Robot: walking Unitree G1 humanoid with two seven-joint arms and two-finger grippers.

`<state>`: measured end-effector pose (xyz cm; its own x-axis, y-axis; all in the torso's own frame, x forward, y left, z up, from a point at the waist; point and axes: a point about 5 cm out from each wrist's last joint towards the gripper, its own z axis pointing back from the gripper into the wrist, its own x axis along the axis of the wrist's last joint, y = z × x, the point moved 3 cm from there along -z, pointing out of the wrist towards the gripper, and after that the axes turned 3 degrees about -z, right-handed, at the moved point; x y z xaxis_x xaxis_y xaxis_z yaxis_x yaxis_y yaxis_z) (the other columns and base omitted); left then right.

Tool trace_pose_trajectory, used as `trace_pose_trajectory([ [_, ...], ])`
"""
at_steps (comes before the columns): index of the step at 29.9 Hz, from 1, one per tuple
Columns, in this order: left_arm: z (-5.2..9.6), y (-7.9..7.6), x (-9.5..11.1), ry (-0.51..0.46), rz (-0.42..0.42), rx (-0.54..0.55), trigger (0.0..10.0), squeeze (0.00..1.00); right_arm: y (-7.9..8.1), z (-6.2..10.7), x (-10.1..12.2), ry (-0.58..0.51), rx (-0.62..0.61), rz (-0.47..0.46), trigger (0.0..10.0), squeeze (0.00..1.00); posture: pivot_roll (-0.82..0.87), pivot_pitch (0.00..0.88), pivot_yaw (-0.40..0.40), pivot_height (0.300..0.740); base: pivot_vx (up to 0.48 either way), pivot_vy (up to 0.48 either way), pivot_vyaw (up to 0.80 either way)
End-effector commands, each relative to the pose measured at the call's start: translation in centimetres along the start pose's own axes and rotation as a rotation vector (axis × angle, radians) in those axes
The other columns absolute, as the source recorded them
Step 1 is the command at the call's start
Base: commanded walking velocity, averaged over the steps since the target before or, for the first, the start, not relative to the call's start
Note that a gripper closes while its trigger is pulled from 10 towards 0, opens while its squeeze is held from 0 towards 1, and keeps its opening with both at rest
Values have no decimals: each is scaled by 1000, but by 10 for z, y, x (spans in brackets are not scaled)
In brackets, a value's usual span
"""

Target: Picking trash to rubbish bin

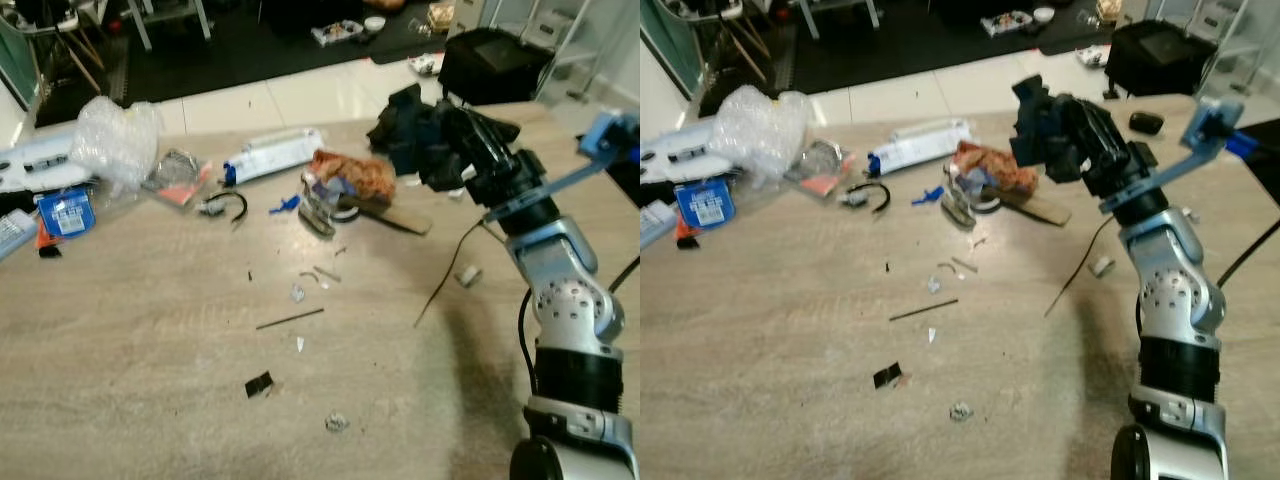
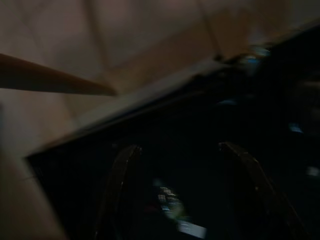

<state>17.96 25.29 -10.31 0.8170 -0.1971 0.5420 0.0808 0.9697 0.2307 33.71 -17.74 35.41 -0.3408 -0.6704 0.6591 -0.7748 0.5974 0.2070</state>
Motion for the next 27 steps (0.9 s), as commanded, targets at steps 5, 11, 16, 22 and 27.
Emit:
trace_pose_trajectory([
  [5,2,12,-12,67,16,71,10000,0,35,7,-28,45,143,-117,0,0,-191,114,122,740,0,0,0],
  [11,-2,-16,-3,66,35,-4,10000,0,44,17,-70,129,78,-235,10000,0,-219,97,126,740,0,0,0],
  [16,-4,-45,1,68,-15,-81,10000,0,64,25,-96,155,89,-384,10000,0,-232,86,118,740,-96,0,0],
  [22,-3,-57,0,77,-65,-114,10000,0,69,29,-117,216,65,-424,10000,0,-227,73,113,740,-291,0,0],
  [27,-4,-57,2,76,-68,-114,10000,0,62,30,-123,242,20,-405,10000,0,-225,68,110,740,-309,0,0],
])
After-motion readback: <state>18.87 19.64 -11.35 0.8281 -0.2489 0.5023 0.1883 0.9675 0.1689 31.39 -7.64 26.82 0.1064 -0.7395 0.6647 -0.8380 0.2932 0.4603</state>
